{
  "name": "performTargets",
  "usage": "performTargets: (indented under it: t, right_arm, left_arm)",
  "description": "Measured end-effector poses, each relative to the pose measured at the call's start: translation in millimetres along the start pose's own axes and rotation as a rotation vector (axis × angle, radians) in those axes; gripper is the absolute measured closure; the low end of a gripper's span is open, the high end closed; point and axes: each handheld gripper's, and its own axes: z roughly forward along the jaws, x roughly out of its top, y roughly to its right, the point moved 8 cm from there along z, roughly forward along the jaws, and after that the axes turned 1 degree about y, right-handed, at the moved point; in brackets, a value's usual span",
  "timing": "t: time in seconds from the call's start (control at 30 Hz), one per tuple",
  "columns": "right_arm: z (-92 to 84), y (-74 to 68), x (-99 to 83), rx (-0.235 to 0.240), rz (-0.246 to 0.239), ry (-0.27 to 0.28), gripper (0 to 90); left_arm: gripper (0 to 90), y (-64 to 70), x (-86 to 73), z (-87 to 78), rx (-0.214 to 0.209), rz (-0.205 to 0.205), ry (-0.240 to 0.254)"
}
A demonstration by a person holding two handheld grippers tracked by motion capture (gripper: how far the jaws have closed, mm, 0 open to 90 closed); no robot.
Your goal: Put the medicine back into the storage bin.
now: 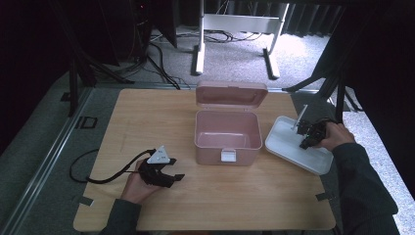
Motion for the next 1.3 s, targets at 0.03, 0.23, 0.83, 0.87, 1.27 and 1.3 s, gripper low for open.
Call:
performTargets:
  t: [0.03,0.23,0.83,0.87,1.27,1.3]
  right_arm:
    - [-2.2,-0.3,0.0,-0.001,-0.004,0.004,89.3]
    - [-19.1,-4.0,-0.9,-0.014,-0.037,-0.005,89.3]
    - [-68.8,-14.4,-1.4,0.002,-0.124,0.081,89.3]
    - [-70.1,-16.1,0.1,0.008,-0.127,0.084,89.3]
    - [-89.6,-32.3,35.0,0.024,-0.220,0.129,89.4]
    - [-90.1,-33.9,39.3,0.024,-0.236,0.130,89.3]
  left_arm:
    - [32.9,-0.1,-0.1,0.0,0.000,0.001,-0.001]
    - [33.0,0.0,-0.1,0.0,-0.001,0.001,-0.001]
    - [33.0,0.7,-0.2,2.1,-0.006,0.002,-0.004]
    - [33.0,0.6,-0.3,2.1,-0.006,0.003,-0.005]
    - [32.9,0.4,-0.2,1.6,-0.005,0.004,-0.005]
    - [33.0,0.3,0.0,1.4,-0.004,0.004,-0.004]
